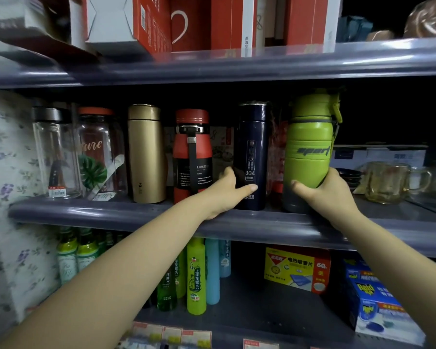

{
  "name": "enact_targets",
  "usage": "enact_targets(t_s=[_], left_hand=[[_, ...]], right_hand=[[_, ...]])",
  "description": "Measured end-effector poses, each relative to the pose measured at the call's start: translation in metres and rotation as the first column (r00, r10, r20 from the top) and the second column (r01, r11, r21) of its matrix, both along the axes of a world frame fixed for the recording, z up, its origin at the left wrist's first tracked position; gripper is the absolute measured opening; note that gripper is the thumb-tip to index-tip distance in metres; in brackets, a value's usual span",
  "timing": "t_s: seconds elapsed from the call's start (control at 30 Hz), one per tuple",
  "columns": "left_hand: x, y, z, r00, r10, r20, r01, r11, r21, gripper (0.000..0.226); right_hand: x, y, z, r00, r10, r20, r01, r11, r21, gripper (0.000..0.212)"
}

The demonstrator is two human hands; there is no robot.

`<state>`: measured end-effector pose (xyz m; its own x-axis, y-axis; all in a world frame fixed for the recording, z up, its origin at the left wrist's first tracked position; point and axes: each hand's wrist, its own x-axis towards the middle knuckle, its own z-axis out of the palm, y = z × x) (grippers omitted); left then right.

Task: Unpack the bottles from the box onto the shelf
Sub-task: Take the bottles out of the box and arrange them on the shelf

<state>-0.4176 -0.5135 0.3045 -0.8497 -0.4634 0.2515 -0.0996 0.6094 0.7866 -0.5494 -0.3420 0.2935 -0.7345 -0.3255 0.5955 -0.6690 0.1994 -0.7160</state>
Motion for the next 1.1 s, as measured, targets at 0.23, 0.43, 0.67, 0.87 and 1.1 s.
enact_targets(t_s=[0.23, 0.43, 0.67, 0.87, 1.1], left_hand=[[0.017, 0.009, 0.002, 0.994, 0.085, -0.064, -0.09, 0.992, -0.091, 0.081], [0.05, 0.016, -0.006, 0.98, 0.095, -0.176, -0.122, 0.982, -0.147, 0.08], [0.11, 0.018, -0.022, 0.958, 0.072, -0.278, -0.102, 0.99, -0.099, 0.056], [0.174, -0.001, -0.06, 0.937, 0.144, -0.319, -0.161, 0.987, -0.028, 0.041], [0.293, -0.035, -0.146, 0.884, 0.423, -0.2, -0.421, 0.905, 0.053, 0.045]], right_hand=[[0.008, 0.009, 0.009, 0.998, -0.008, 0.056, 0.002, 0.994, 0.106, 0.072], [0.032, 0.03, 0.005, 0.984, -0.099, -0.15, 0.105, 0.994, 0.036, 0.08], [0.073, 0.031, -0.017, 0.951, -0.091, -0.296, 0.077, 0.995, -0.06, 0.058], [0.136, 0.002, -0.04, 0.926, 0.115, -0.36, -0.156, 0.984, -0.087, 0.042], [0.237, -0.073, -0.111, 0.821, 0.558, -0.124, -0.559, 0.829, 0.03, 0.04]])
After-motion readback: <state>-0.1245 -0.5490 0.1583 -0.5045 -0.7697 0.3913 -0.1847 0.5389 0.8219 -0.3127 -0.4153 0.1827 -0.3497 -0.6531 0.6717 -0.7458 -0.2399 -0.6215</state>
